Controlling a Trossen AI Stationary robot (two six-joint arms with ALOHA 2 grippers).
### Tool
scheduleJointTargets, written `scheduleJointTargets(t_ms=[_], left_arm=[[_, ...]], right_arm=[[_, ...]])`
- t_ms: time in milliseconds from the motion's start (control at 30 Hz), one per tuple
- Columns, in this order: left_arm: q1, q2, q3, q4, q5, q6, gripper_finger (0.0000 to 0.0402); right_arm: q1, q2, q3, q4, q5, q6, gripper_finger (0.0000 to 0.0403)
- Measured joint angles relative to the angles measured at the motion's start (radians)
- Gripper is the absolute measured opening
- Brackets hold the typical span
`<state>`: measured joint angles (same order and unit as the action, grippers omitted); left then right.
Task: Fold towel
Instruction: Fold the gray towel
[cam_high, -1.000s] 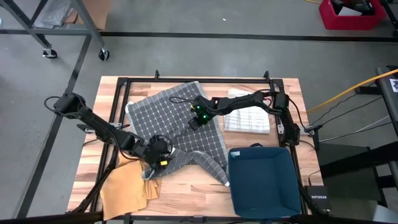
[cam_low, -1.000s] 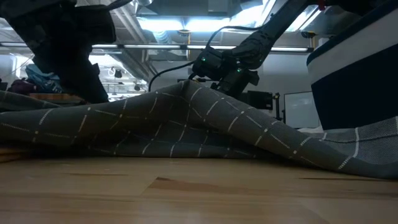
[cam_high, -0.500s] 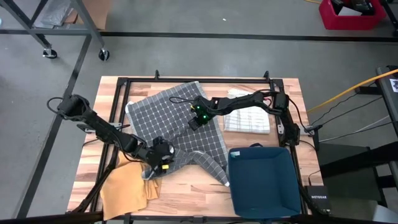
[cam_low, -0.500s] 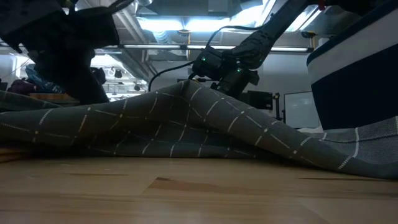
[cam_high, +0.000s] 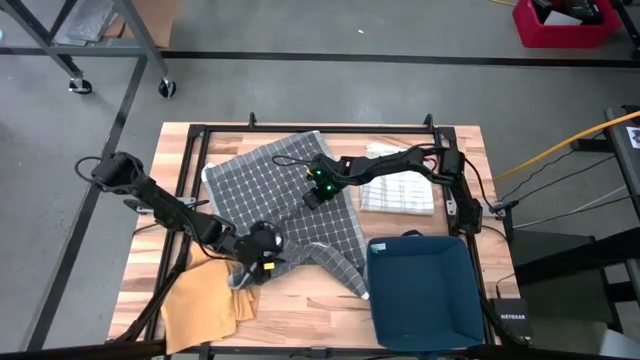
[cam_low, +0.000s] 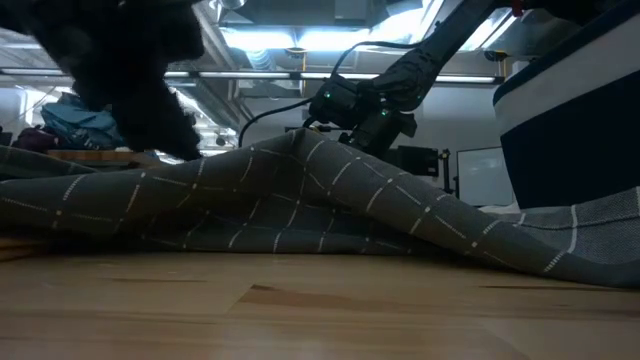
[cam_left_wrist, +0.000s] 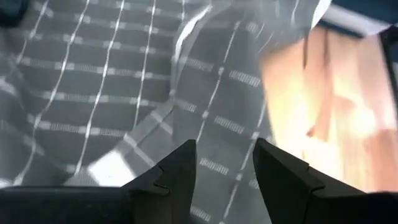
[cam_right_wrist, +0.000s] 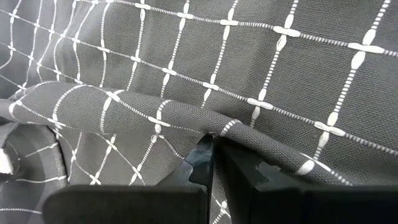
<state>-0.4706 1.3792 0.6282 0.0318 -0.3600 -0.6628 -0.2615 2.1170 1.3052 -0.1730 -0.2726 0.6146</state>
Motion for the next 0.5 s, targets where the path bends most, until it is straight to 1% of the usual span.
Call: scheduleJointTargets(t_ms=[100, 167, 233, 300, 367, 433, 500], left_arm=[[0.000, 0.000, 0.079, -0.036, 0.002, 0.117, 0.0150], [-0.001, 0.000, 0.156, -0.148, -0.016, 0.173, 0.0150], [-0.001, 0.001, 0.230, -0.313, -0.068, 0.188, 0.0150], [0.000, 0.007, 0.295, -0.488, -0.137, 0.140, 0.0150], [0.001, 0.017, 0.327, -0.613, -0.161, 0.055, 0.0150], [-0.002, 0.035, 0.332, -0.654, -0.156, -0.016, 0.0150], [-0.014, 0.063, 0.329, -0.648, -0.141, -0.061, 0.0150]], right_arm=[[0.000, 0.000, 0.000, 0.000, 0.000, -0.017, 0.0033], [0.000, 0.000, 0.000, 0.000, 0.000, -0.021, 0.0033], [0.000, 0.000, 0.000, 0.000, 0.000, -0.021, 0.0033], [0.000, 0.000, 0.000, 0.000, 0.000, -0.021, 0.0033], [0.000, 0.000, 0.000, 0.000, 0.000, -0.021, 0.0033], [0.000, 0.000, 0.000, 0.000, -0.001, -0.021, 0.0033], [0.000, 0.000, 0.000, 0.000, 0.000, -0.021, 0.0033]])
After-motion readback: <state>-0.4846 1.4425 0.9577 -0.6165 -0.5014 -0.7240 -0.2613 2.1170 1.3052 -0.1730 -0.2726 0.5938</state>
